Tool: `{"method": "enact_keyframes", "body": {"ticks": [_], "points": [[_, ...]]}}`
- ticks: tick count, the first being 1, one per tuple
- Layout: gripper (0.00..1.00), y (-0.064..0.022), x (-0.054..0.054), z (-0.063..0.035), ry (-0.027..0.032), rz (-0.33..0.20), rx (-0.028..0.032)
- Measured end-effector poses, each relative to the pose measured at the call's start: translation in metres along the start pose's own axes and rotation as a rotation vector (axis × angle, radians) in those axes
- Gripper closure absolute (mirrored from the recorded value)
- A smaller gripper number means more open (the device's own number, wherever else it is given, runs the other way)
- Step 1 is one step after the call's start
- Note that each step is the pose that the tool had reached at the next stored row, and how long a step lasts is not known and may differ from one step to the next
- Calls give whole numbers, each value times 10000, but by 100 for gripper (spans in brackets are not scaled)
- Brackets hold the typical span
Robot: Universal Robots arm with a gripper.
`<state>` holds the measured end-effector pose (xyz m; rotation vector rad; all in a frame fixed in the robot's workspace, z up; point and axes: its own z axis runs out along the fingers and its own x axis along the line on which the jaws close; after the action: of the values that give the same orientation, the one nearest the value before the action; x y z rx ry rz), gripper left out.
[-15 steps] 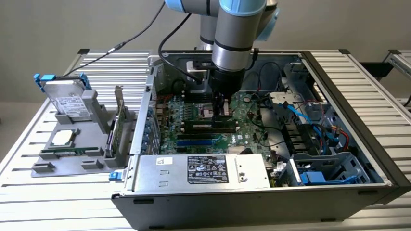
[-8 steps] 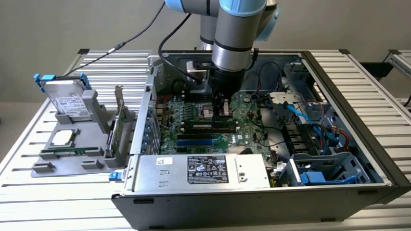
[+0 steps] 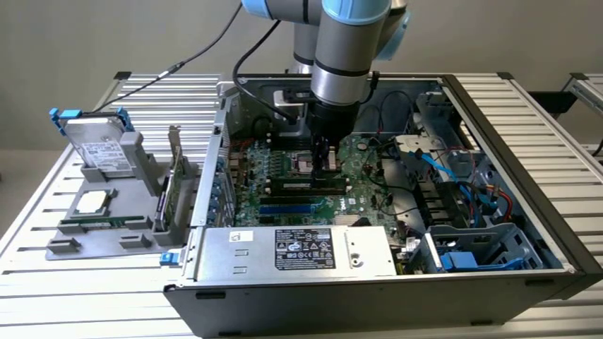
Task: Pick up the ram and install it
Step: 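Insert the ram into the slot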
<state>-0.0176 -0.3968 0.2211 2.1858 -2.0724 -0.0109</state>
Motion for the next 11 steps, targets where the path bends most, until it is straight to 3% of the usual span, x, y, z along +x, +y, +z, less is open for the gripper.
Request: {"method": "enact_keyframes", "body": {"ticks": [11], "points": [[85,-3,-2,19,1,0,-1]]}}
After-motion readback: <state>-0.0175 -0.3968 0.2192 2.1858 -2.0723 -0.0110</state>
